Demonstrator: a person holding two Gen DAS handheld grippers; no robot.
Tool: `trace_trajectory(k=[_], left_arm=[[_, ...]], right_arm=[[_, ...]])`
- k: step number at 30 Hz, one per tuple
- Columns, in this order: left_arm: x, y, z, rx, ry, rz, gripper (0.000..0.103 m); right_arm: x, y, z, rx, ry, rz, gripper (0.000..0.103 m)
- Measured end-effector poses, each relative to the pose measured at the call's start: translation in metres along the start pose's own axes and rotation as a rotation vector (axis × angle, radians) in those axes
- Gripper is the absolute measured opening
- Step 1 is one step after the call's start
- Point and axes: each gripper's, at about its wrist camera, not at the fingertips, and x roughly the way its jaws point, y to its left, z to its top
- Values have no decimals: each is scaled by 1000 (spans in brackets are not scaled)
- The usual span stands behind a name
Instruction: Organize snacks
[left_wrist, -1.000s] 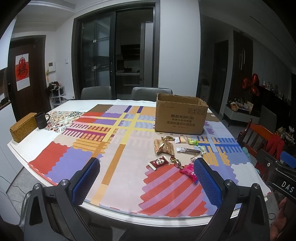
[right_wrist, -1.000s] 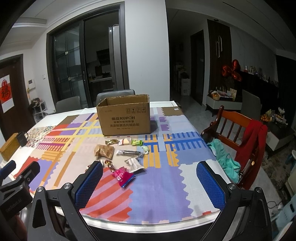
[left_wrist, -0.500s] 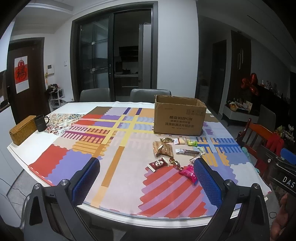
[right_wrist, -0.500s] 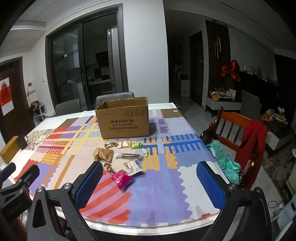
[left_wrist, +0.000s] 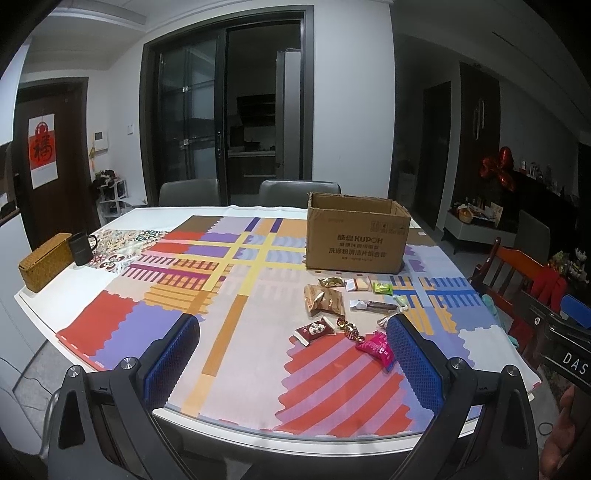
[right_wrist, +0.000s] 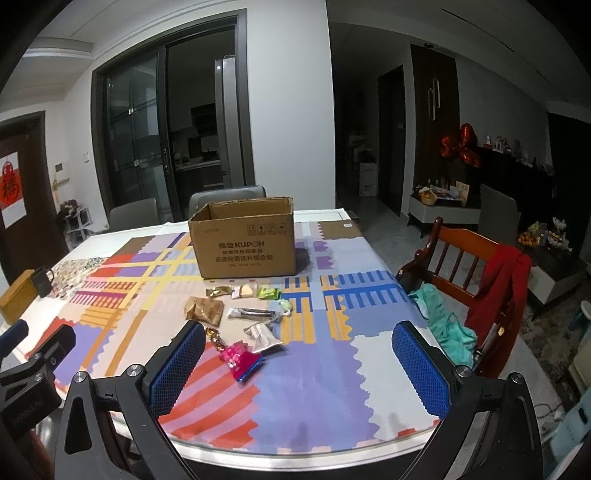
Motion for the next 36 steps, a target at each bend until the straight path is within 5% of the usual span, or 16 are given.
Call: trace_trajectory(k=[36], left_arm=[[0,-1,-2,2,-7,4,103]], right_arm=[[-2,2,0,-5,-5,-1,102]])
